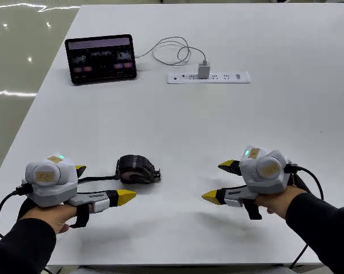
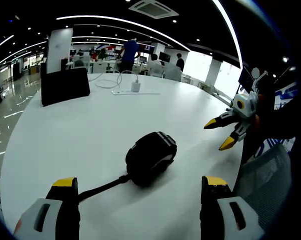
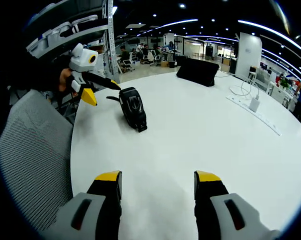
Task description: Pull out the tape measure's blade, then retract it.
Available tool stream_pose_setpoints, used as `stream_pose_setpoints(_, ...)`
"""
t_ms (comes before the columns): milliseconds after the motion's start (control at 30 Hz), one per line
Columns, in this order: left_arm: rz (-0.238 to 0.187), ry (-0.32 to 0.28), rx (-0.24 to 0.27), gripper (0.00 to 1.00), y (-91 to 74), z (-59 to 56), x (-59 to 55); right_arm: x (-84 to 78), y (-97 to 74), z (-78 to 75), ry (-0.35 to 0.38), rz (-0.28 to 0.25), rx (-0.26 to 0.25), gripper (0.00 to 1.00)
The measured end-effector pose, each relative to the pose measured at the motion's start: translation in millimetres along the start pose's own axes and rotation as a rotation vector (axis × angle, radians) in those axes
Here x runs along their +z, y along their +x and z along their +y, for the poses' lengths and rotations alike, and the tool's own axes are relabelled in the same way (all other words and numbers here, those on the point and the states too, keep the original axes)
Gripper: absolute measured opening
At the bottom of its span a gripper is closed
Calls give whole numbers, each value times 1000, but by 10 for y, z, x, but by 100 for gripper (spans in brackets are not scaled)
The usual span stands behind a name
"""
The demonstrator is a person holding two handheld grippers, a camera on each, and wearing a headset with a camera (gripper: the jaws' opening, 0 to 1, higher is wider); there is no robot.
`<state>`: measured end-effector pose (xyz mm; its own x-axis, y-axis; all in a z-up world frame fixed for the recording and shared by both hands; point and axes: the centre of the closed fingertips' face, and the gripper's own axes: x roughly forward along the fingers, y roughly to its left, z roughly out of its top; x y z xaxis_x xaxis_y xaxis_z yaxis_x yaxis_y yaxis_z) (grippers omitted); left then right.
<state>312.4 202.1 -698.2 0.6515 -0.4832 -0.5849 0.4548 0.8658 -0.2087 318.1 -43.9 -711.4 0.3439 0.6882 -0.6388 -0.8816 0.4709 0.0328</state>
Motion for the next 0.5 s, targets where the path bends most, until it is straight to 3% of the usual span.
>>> stream_pose_setpoints(333,25,68,-37,100,-126,-7,-60,-335,-367,-119,59,9,-73,60)
stream_pose_setpoints(500,54,86,-44,100,-147,-43,-165,-511,-510,-112,74,24,-94,62)
